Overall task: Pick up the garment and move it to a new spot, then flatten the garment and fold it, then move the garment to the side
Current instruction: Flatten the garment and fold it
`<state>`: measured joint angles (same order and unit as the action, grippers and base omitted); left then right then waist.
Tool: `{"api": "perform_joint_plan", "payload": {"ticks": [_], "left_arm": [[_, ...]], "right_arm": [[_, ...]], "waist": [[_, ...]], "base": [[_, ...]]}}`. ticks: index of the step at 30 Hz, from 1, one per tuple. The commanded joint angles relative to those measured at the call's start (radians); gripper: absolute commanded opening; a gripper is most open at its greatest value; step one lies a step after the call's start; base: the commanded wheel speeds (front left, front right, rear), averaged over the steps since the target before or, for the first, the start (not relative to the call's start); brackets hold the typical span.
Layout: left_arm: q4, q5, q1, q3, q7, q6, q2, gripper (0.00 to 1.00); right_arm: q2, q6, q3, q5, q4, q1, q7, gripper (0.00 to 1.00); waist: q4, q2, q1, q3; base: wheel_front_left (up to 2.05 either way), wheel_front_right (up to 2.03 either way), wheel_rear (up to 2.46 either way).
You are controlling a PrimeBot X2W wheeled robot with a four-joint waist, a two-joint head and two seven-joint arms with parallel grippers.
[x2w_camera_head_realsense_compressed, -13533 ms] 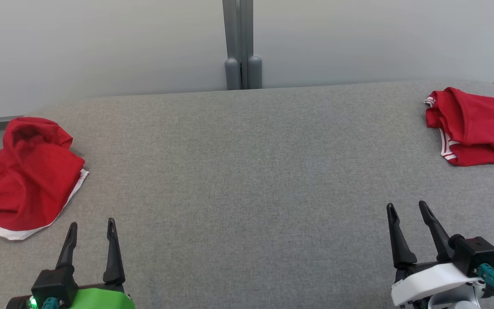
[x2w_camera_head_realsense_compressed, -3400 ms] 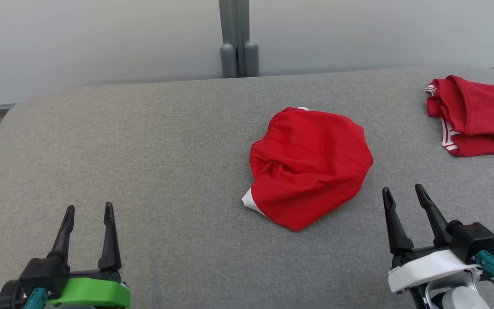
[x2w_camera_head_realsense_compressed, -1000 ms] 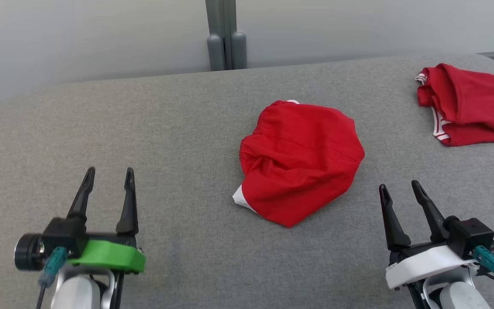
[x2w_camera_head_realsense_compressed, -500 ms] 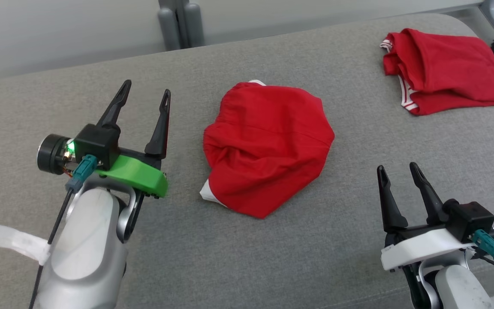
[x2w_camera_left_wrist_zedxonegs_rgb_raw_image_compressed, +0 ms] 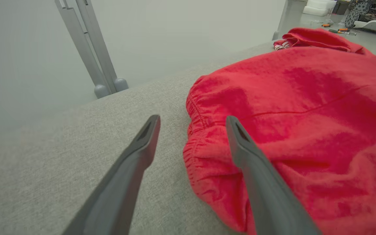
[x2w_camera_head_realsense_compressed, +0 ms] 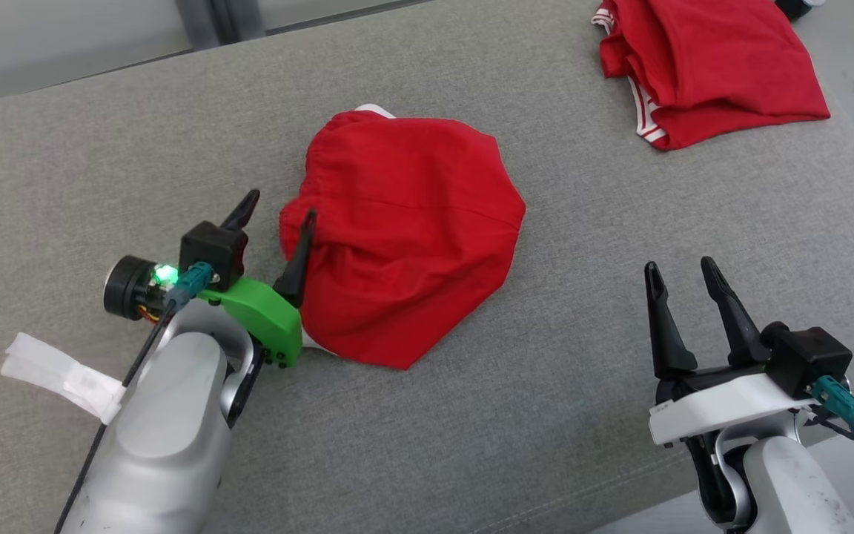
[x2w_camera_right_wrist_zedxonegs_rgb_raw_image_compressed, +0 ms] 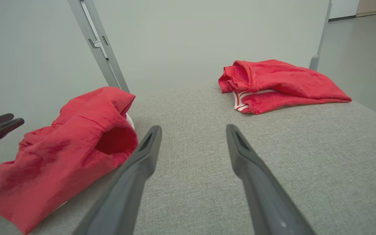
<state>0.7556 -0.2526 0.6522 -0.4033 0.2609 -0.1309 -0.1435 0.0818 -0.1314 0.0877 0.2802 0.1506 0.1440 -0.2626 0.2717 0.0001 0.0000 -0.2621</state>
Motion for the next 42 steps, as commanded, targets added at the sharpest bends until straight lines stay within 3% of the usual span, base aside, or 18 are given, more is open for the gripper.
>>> {"api": "perform_joint_plan", "payload": {"ticks": [1,8,9,10,20,30,37,42], "left_arm": [[0.025,-0.012,0.012,-0.015,0.003,0.001,-0.006,1.0],[0.116,-0.058,0.001,-0.111,0.003,0.001,0.008,0.98],[0.121,-0.07,0.008,-0.122,0.003,0.001,0.01,0.22],[0.124,-0.079,0.015,-0.129,0.003,0.001,0.01,0.0],[-0.004,-0.098,-0.012,-0.06,0.004,0.014,-0.015,0.0],[-0.197,-0.055,-0.058,0.056,0.004,0.063,-0.119,0.0],[-0.375,-0.03,-0.034,0.105,-0.019,0.11,-0.204,0.0],[-0.505,-0.023,-0.096,0.048,-0.091,0.107,-0.176,0.0]], "right_arm": [[-0.003,0.002,0.001,0.004,0.002,0.01,-0.003,1.0],[-0.009,0.002,0.001,0.006,0.008,0.014,-0.003,1.0],[-0.01,0.002,0.0,0.006,0.009,0.013,-0.003,1.0],[-0.011,0.002,-0.001,0.006,0.01,0.013,-0.003,1.0],[0.002,0.002,-0.013,-0.005,0.015,-0.02,-0.003,1.0],[0.011,0.002,-0.004,-0.011,0.018,-0.044,-0.003,1.0],[0.004,0.002,0.001,-0.006,0.019,-0.064,-0.003,1.0],[0.001,0.002,-0.002,-0.001,0.018,-0.069,-0.003,1.0]], "waist": [[0.024,-0.0001,0.0,-0.021],[0.036,-0.0001,0.0,-0.024],[0.035,-0.0001,0.0,-0.023],[0.034,-0.0001,0.0,-0.022],[-0.038,-0.0001,0.0,0.038],[-0.128,-0.0001,0.0,0.117],[-0.131,-0.0001,0.0,0.135],[-0.112,-0.0001,0.0,0.126]], "base": [[0.0,0.0,0.0],[0.0,0.0,0.0],[0.0,0.0,0.0],[0.0,0.0,0.0],[0.0,0.0,0.0],[0.0,0.0,0.0],[0.0,0.0,0.0],[0.0,0.0,0.0]]}}
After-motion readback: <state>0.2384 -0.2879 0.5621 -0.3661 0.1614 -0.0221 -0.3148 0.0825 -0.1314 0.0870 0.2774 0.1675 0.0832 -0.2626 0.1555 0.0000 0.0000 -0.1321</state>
